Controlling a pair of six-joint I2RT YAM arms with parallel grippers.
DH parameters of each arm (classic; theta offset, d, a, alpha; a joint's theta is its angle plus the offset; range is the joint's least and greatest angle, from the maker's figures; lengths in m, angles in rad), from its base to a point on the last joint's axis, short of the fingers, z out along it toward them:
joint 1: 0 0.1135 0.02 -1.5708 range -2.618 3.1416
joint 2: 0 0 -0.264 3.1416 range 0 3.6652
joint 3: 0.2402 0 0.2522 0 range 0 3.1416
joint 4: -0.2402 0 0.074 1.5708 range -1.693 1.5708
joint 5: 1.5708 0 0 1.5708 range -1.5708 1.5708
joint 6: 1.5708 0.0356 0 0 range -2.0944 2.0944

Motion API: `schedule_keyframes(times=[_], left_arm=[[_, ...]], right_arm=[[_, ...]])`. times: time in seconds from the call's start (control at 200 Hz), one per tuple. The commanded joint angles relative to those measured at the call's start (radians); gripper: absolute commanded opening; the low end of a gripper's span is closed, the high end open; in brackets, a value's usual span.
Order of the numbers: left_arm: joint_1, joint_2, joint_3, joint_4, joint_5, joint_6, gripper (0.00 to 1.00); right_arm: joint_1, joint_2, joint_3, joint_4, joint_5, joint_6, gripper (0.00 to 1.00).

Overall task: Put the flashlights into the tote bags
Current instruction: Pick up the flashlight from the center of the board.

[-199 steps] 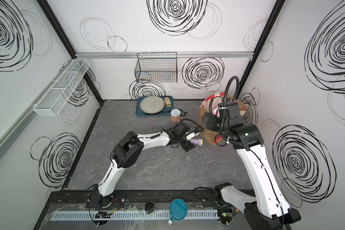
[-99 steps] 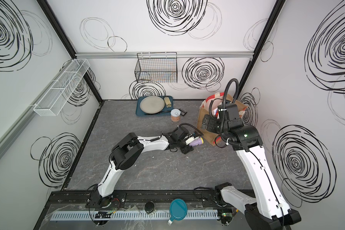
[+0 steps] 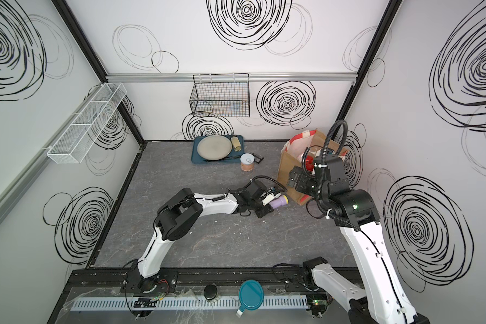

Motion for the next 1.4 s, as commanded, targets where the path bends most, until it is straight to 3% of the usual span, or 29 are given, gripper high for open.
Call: schedule_keyframes(times=[0.0, 0.115, 0.33, 0.465, 0.731, 0.966, 1.156, 1.396], left_arm=[[-0.004, -0.069, -0.069, -0.017, 0.036, -0.058, 0.16], [-0.001, -0.147, -0.137, 0.026, 0.031, -0.139, 0.0], [0.043, -0.357, -0.334, 0.202, 0.071, -0.396, 0.0], [0.088, -0.508, -0.447, 0.302, 0.091, -0.558, 0.0], [0.188, -0.724, -0.548, 0.374, 0.145, -0.705, 0.0], [0.231, -0.836, -0.601, 0.423, 0.167, -0.768, 0.0], [0.242, -0.886, -0.654, 0.539, 0.179, -0.855, 0.0], [0.251, -0.905, -0.654, 0.547, 0.189, -0.873, 0.0]], right_arm=[[0.004, -0.03, -0.035, -0.024, 0.002, 0.054, 1.0], [0.005, -0.064, -0.074, -0.002, -0.007, 0.083, 1.0], [0.022, -0.089, -0.145, 0.088, -0.107, 0.108, 1.0], [0.097, -0.085, -0.183, 0.18, -0.117, 0.15, 1.0], [0.267, 0.038, -0.225, 0.475, -0.171, 0.2, 1.0], [0.267, 0.141, -0.266, 0.734, -0.27, 0.261, 1.0], [0.249, 0.214, -0.279, 0.841, -0.349, 0.273, 1.0], [0.192, 0.286, -0.246, 0.868, -0.49, 0.235, 1.0]])
